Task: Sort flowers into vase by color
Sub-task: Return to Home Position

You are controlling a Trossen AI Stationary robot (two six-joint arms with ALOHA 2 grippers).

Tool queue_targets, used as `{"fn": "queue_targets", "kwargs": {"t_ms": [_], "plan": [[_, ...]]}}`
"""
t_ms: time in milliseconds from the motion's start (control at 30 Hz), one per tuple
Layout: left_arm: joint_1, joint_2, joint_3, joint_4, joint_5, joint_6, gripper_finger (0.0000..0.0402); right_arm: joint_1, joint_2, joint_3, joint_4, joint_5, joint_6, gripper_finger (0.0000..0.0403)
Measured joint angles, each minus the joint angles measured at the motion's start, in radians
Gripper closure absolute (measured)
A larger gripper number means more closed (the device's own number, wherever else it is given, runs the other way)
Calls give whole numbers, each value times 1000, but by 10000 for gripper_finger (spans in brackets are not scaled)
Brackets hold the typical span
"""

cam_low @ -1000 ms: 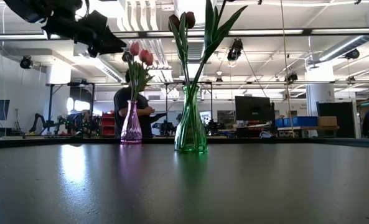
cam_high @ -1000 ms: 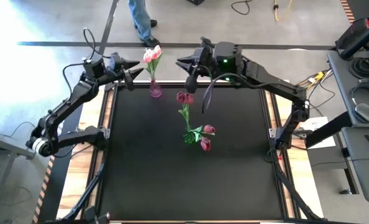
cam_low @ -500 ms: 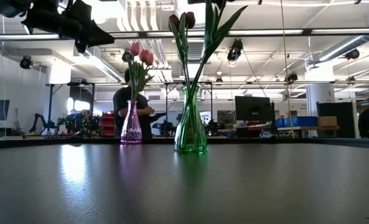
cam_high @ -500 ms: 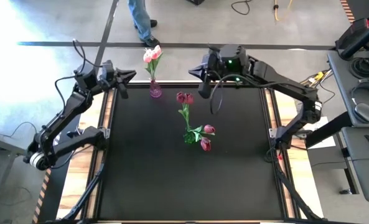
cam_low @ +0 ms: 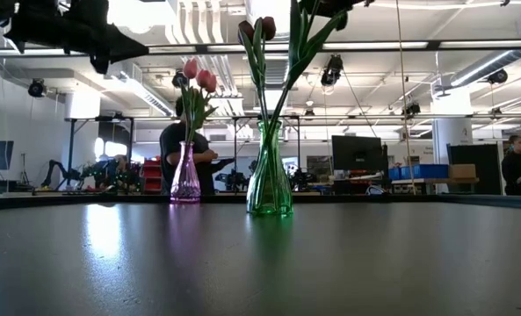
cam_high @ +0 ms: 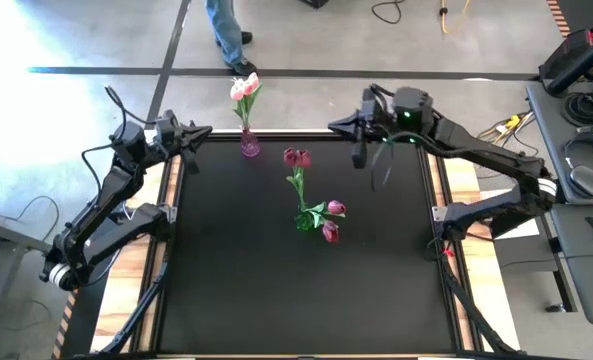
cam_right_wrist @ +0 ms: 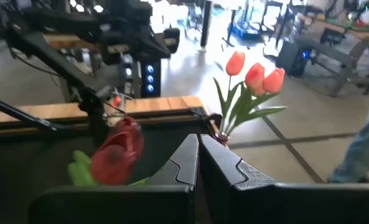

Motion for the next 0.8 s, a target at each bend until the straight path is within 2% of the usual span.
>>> {"fn": "queue_targets", "kwargs": {"t_ms": [367,567,800], "plan": [[0,-74,-71,46,0,-42,401,-47,-269,-379,177,-22,59,394],[0,-149,-112,1,15,-44,402,-82,-426,-552,180,-25,83,394],[0,-259,-214,-16,46,-83,402,-116,-585,-734,233,-12,162,394]]}}
